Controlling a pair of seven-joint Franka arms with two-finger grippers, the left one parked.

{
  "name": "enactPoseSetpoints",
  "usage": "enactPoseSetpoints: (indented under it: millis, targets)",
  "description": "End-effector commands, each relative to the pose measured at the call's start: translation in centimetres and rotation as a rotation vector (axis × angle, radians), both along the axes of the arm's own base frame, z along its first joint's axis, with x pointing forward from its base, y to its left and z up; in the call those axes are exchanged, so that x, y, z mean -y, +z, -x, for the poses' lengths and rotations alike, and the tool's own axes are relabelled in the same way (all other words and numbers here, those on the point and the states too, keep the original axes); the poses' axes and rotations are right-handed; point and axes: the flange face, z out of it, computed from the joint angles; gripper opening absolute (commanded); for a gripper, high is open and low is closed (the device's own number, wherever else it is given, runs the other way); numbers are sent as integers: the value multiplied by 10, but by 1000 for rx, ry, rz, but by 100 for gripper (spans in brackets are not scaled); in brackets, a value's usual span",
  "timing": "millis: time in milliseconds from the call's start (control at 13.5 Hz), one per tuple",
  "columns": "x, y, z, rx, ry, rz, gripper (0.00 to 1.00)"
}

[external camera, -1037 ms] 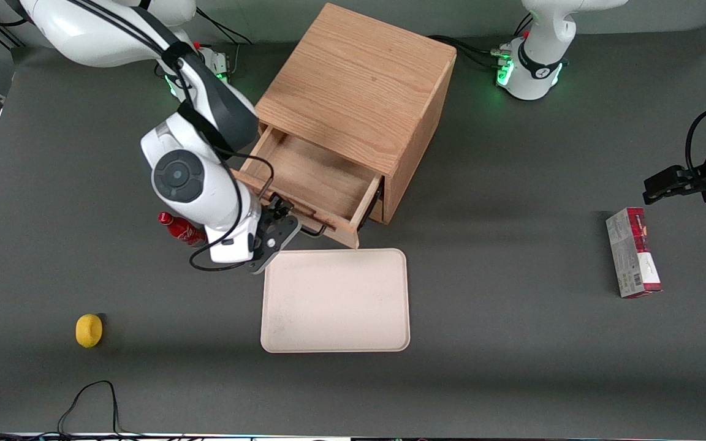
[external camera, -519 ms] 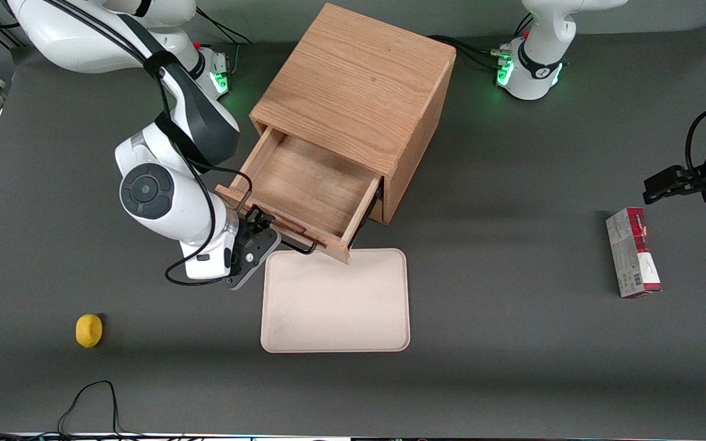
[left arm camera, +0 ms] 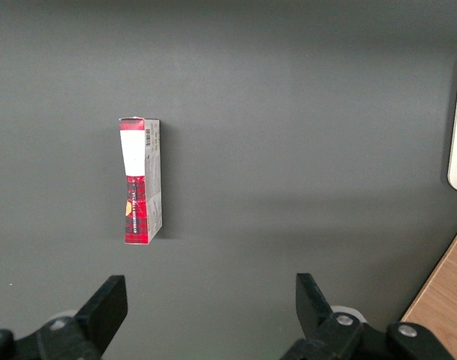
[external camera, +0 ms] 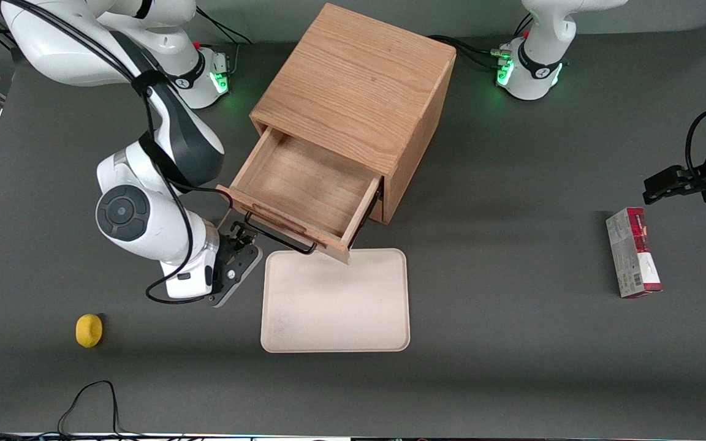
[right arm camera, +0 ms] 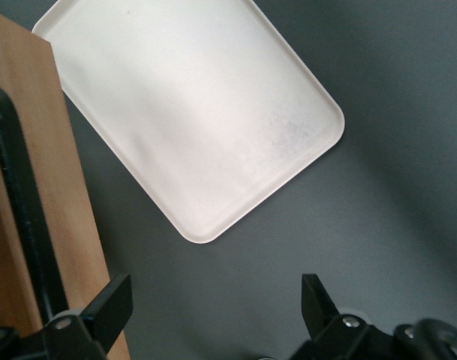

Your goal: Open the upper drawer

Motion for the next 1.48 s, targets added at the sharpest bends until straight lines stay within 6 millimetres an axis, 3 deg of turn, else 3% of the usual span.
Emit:
enactPoseSetpoints:
  millis: [0,148,296,444,593,667,815,963,1111,1407]
  targets:
    - [11,23,-11,5,1,13,100]
    - [50,53,-20,2,-67,52,100]
    - [89,99,-9,-6,-223,101,100]
    - [128,146,8,-18,-628,58,100]
    - [147,170,29,-63,-920,77,100]
    - [161,178,35,-74,-984,97,100]
    - [206,187,43,-92,-1075,135,100]
    - [233,197,55,-116,-1118,157,100]
    - [241,204,71,-124,-1130,164,100]
    - [250,193,115,-103,-1149,156,100]
